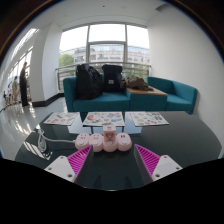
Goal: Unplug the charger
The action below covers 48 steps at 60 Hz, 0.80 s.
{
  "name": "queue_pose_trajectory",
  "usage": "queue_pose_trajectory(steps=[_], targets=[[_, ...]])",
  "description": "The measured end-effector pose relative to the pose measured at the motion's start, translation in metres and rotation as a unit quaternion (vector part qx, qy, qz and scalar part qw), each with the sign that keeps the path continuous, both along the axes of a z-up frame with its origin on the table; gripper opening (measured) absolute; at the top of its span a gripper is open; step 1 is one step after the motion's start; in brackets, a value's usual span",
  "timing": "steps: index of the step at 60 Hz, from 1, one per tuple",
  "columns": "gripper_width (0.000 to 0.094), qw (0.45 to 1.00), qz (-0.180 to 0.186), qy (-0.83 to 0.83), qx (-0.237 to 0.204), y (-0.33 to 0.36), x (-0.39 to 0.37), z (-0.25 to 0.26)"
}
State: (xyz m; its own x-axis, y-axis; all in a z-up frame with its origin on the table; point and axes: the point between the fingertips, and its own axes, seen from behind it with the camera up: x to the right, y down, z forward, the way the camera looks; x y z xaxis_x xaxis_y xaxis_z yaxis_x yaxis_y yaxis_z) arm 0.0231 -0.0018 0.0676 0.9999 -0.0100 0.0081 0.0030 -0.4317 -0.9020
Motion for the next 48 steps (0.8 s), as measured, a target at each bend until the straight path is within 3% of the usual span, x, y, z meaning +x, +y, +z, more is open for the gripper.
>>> queue_pose_trajectory(steps=[6, 12, 20, 22, 35, 40, 48], targets=[[0.0807, 1.000, -0.007, -0.015, 0.004, 0.064, -0.004, -0.020], [0.0732, 1.000, -0.012, -0.022, 0.010, 0.086, 0.003, -0.020], [0.0442, 1.000, -0.002, -0.013, 0.002, 0.109, -0.004, -0.035], [0.0300, 1.000, 0.008, -0.007, 0.008, 0.111, -0.010, -0.035], [0.0183, 1.000, -0.002, 0.007, 0.024, 0.112, -0.010, -0.035], [0.0160, 1.000, -0.004, 0.027, 0.003, 0.115, -0.010, -0.029], [0.0156, 0.978, -0.003, -0.020, 0.205, 0.116, 0.037, 0.190]])
